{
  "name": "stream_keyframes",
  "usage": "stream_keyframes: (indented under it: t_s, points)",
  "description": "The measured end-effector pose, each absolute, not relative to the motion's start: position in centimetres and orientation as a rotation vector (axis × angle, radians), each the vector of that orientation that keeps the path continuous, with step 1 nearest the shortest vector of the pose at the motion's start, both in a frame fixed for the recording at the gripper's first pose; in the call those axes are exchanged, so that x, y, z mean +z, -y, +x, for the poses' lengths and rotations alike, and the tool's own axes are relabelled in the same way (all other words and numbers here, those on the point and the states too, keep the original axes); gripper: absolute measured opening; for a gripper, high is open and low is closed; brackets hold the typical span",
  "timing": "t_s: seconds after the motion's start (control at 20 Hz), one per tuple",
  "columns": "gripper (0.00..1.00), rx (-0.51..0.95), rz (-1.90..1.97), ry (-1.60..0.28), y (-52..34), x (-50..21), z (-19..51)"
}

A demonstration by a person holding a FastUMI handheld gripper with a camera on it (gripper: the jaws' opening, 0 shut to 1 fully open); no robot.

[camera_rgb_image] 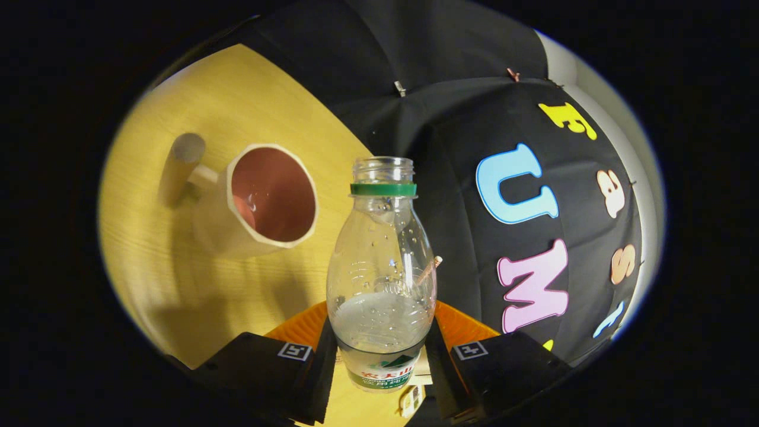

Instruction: Take the bottle from table, then pour the juice into the cup, finally place the bottle on the coaster

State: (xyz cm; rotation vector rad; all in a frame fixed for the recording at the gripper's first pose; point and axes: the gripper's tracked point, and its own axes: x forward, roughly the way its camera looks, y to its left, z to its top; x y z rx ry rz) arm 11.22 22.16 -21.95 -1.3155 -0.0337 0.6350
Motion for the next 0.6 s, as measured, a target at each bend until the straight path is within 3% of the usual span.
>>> stream_keyframes:
  t_s: [0.6]
  points:
    - [0.71, 0.628, -1.506, 0.015, -21.55, -22.59, 12.04]
